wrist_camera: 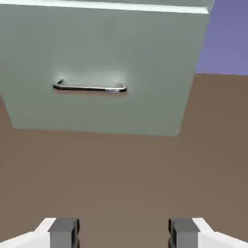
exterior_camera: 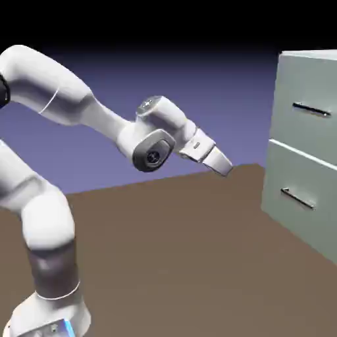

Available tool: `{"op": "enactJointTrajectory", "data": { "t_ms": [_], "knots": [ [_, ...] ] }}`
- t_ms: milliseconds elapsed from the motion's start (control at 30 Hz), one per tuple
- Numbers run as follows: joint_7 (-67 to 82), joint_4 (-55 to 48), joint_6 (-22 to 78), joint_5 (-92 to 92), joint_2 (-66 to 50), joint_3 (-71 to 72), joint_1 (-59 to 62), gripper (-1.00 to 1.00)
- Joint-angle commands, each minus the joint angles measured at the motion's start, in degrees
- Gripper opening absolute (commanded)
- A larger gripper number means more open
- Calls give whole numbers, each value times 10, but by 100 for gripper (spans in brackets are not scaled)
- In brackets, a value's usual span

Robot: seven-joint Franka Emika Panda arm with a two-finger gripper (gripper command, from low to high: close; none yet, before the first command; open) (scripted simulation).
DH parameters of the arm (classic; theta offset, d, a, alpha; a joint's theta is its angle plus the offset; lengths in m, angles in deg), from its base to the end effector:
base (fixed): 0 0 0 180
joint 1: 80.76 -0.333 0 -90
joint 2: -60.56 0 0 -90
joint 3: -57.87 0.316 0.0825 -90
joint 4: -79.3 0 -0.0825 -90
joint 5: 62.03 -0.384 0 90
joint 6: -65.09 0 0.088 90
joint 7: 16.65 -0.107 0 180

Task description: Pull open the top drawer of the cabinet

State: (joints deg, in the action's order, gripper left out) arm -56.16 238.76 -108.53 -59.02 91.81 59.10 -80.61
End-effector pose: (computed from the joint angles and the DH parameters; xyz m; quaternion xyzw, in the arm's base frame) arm 0.3971 0.0116 0.4606 -0.8786 0.2811 -0.3681 0.1164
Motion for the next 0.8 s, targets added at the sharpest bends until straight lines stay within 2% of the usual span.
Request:
{"op": "enactJointTrajectory", "data": {
  "t_ms": [0, 767],
  "knots": [
    [25, -13, 3, 25, -12, 10, 7, 0],
    [588, -306, 76, 598, -280, 244, 166, 0]
  ]
}}
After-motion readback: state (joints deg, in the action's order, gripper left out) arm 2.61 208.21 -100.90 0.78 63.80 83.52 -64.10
